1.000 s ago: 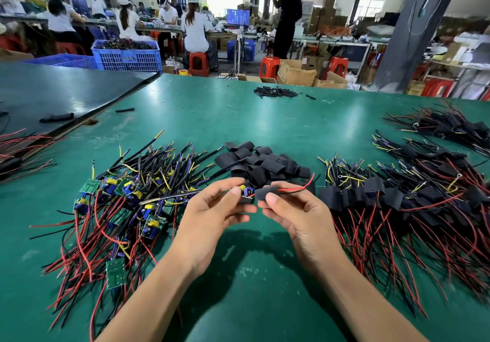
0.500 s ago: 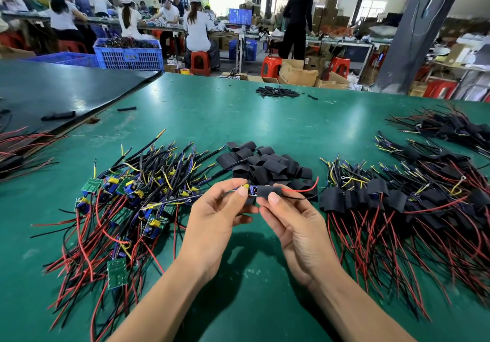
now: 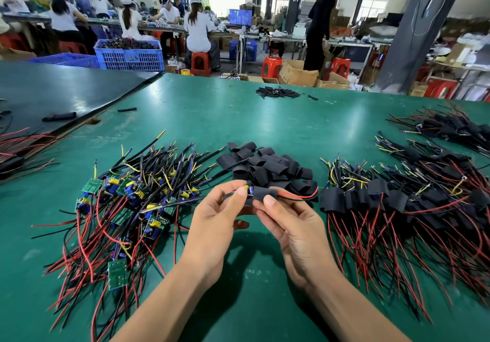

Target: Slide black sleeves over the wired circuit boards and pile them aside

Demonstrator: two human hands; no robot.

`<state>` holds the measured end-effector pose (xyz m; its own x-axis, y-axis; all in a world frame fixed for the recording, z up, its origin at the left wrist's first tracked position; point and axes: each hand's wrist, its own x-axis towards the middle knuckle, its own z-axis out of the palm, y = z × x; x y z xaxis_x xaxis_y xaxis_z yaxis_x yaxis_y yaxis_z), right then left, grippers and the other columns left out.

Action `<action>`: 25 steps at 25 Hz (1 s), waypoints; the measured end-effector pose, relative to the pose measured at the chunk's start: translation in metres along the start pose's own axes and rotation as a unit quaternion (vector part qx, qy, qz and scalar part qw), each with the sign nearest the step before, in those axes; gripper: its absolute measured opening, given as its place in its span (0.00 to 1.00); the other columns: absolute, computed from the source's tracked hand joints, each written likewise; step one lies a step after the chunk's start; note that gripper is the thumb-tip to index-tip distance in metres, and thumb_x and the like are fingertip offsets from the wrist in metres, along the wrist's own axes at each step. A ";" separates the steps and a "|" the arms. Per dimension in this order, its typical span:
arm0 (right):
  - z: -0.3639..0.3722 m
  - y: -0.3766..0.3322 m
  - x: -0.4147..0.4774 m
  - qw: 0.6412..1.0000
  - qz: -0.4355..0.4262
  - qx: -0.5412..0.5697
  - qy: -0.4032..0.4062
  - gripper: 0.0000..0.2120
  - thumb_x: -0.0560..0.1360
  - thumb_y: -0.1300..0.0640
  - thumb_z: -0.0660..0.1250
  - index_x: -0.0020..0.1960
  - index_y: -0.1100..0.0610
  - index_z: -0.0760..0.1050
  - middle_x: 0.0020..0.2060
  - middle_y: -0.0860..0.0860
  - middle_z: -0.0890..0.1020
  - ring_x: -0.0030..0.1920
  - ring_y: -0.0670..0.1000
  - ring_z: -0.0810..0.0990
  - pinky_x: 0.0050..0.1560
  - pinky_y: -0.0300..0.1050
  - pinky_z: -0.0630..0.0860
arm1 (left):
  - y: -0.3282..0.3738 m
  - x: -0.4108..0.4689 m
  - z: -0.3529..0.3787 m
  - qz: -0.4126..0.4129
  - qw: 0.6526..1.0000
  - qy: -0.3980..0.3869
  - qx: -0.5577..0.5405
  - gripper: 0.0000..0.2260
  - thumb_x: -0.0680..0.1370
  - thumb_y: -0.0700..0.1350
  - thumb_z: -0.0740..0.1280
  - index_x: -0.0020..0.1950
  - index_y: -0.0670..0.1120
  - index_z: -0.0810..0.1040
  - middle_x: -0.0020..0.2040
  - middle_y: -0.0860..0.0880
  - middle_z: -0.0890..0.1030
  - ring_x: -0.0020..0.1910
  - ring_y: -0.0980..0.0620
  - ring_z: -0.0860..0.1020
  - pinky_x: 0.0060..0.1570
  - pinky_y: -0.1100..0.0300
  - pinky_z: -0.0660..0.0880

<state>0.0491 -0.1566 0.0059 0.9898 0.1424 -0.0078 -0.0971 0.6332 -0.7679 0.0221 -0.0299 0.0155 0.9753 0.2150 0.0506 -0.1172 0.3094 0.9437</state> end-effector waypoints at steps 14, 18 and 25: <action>-0.002 0.000 -0.001 0.993 -0.070 -0.090 0.003 0.20 0.66 0.59 0.76 0.58 0.62 0.81 0.49 0.60 0.86 0.51 0.60 0.86 0.48 0.44 0.82 | 0.000 0.000 -0.002 -0.007 1.000 -0.018 -0.010 0.15 0.71 0.49 0.71 0.56 0.46 0.80 0.45 0.50 0.85 0.44 0.54 0.80 0.41 0.60 0.73; -0.002 0.000 -0.001 0.991 -0.067 -0.113 -0.002 0.13 0.73 0.58 0.72 0.57 0.57 0.82 0.49 0.58 0.87 0.50 0.59 0.86 0.47 0.43 0.82 | 0.000 0.002 -0.004 0.010 0.999 -0.011 -0.028 0.13 0.70 0.46 0.72 0.53 0.45 0.81 0.41 0.49 0.84 0.39 0.54 0.80 0.40 0.62 0.74; -0.001 -0.004 0.002 0.989 0.004 -0.147 -0.005 0.13 0.81 0.55 0.64 0.49 0.45 0.86 0.50 0.53 0.87 0.47 0.54 0.87 0.40 0.38 0.80 | -0.001 0.002 -0.002 0.018 0.997 -0.046 -0.056 0.09 0.72 0.42 0.70 0.53 0.46 0.81 0.45 0.46 0.84 0.40 0.52 0.80 0.38 0.63 0.75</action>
<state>0.0517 -0.1597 0.0077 0.9880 0.1544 -0.0105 -0.0697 0.3835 -0.9209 0.0234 -0.0278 0.0140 0.9825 0.1441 0.1179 -0.1673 0.4057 0.8986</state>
